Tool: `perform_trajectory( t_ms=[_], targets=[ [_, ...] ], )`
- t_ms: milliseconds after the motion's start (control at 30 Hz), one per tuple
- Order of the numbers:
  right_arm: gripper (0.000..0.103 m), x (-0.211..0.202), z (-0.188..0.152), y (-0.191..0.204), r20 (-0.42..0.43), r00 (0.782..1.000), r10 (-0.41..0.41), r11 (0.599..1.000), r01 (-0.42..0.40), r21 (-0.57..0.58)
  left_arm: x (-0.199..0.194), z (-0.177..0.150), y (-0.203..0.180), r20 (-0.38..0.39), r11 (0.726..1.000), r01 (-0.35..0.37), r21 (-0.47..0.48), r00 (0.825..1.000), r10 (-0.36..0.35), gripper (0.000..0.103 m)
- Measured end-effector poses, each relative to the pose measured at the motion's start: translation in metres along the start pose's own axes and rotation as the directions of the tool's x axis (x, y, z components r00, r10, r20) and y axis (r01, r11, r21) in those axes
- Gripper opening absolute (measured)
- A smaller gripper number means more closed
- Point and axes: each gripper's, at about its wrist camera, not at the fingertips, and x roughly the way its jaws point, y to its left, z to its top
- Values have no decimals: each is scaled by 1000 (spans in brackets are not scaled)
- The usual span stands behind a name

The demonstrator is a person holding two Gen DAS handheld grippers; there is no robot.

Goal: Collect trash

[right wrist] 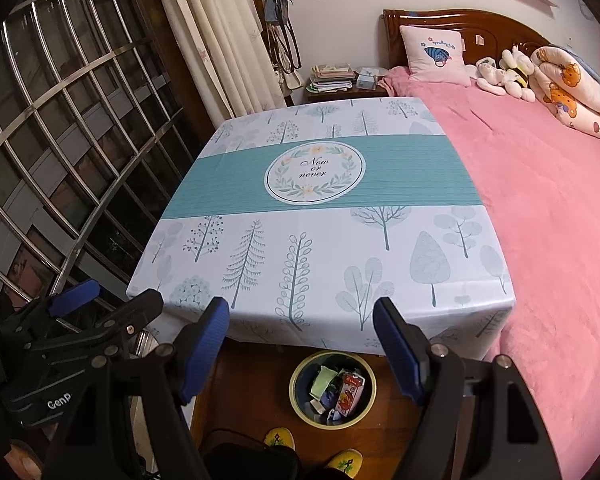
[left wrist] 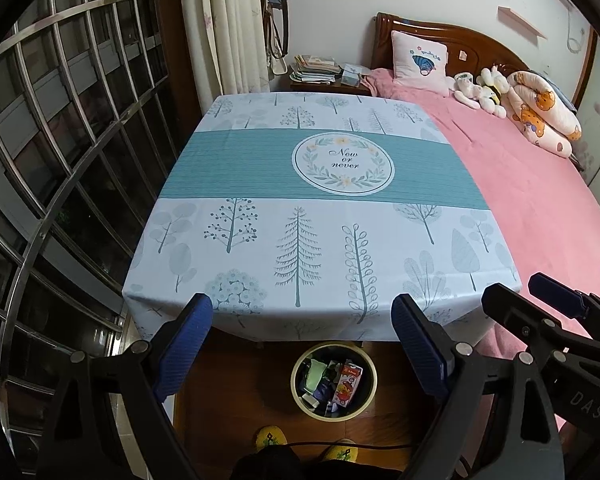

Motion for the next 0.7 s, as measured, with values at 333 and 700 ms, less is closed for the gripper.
perform_trajectory(
  t_ms=[333,700],
  targets=[
    [75,5,-1,-4,-10,1000,9,1000,-9,-3,1,0,2,-5,1000,8,5,1000,-7,90],
    [75,5,-2,-6,-8,1000,12,1000,-12,-7,4,0,3,-10,1000,11,20,1000,-10,90]
  ],
)
